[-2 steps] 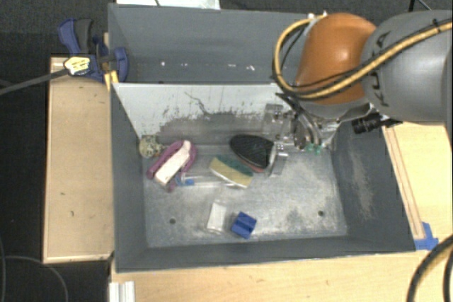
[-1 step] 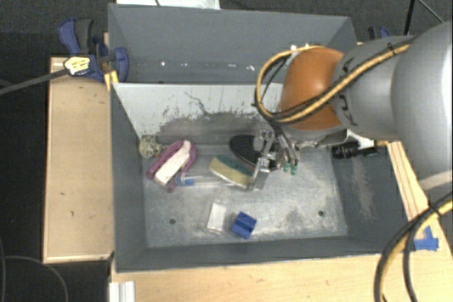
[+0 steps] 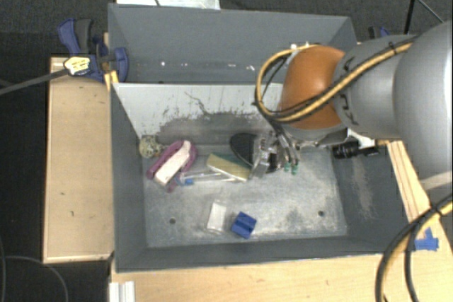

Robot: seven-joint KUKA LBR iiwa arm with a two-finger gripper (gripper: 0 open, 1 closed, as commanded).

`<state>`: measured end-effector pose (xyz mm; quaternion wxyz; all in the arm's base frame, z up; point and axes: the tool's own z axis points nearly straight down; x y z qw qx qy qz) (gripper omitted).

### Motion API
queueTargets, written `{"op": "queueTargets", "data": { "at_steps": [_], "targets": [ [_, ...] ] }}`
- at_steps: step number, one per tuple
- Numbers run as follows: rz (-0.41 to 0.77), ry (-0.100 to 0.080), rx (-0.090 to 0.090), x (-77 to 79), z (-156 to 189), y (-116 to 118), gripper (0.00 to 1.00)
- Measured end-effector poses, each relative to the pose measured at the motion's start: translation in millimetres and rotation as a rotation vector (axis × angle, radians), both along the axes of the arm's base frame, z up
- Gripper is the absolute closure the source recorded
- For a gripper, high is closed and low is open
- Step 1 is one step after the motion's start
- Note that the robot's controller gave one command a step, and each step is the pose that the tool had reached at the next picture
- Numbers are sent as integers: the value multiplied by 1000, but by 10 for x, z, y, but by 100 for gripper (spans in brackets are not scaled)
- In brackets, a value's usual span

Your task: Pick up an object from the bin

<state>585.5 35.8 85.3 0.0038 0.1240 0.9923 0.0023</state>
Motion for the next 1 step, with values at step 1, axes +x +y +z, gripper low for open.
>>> {"op": "queueTargets", "data": {
  "at_steps": [1],
  "targets": [
    [-14, -2, -2, -174, 1060, -59, 100]
  ]
}}
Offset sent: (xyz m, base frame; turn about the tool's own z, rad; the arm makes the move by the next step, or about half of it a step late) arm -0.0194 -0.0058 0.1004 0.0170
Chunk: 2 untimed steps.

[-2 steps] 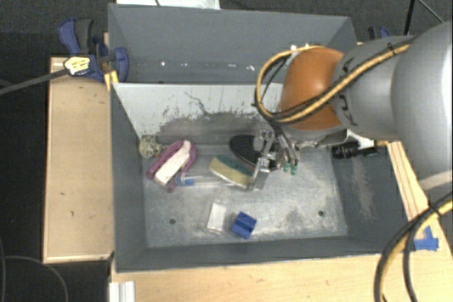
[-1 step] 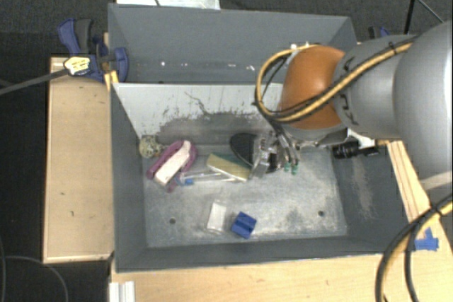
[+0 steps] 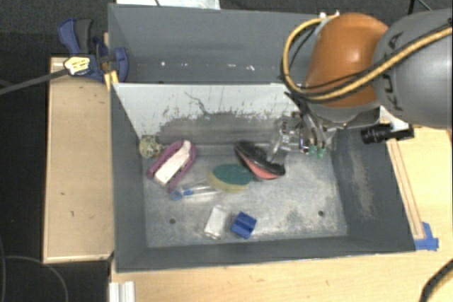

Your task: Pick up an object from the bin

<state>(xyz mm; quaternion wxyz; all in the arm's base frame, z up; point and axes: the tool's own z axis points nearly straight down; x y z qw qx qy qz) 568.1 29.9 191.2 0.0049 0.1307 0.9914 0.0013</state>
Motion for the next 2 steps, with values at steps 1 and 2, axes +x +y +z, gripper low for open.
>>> {"op": "queueTargets", "data": {
  "at_steps": [1, 2],
  "targets": [
    [1, 7, -1, -12, -49, -1, 0],
    [-53, 10, -1, 179, -1144, -87, 0]
  ]
}}
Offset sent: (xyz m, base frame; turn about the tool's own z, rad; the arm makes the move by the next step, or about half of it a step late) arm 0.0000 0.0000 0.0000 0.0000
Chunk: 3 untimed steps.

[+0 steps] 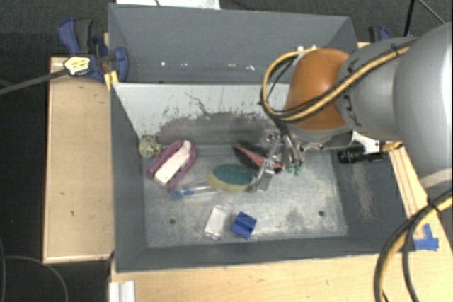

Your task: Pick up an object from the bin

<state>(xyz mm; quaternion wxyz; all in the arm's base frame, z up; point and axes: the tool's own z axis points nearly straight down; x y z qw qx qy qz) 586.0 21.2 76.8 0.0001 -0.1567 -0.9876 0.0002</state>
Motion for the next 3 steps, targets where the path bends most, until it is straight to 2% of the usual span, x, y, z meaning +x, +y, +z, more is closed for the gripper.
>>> {"op": "queueTargets", "data": {
  "at_steps": [1, 2, 3],
  "targets": [
    [171, -5, 0, -370, 161, 51, 0],
    [169, -5, 1, -370, 157, 53, 100],
    [196, -11, 0, -168, 1302, 60, 100]
  ]
}}
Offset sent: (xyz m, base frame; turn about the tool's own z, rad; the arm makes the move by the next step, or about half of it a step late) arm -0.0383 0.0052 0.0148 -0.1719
